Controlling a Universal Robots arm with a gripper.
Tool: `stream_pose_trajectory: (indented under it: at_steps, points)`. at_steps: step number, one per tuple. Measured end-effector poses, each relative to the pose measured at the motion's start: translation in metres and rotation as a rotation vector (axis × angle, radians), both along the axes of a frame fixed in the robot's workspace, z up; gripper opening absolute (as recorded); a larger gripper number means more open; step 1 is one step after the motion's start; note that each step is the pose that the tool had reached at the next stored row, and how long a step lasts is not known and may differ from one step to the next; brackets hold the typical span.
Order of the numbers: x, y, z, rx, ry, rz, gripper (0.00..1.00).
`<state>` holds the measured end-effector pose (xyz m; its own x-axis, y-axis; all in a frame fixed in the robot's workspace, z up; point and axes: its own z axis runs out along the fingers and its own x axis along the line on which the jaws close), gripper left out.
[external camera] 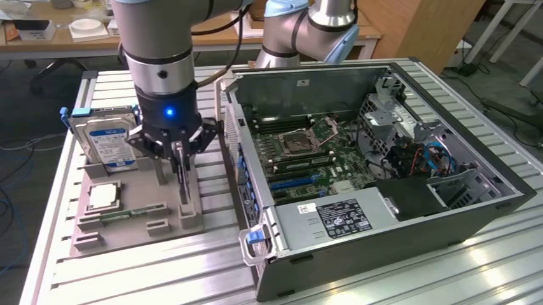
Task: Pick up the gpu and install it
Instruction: 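Pick up the gpu and move the gpu toward the slot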
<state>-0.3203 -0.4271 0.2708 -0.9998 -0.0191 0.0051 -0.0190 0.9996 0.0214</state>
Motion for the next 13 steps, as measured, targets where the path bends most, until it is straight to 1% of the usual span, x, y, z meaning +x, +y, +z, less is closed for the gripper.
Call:
stream_pose_trajectory:
  at_steps: [5, 13]
  points:
    - [0.0, -0.0003, 0.0032, 0.0026, -0.0003, 0.0, 0.27]
    - [0.0, -0.0003, 0.0034, 0.0026, -0.0001, 0.0, 0.26]
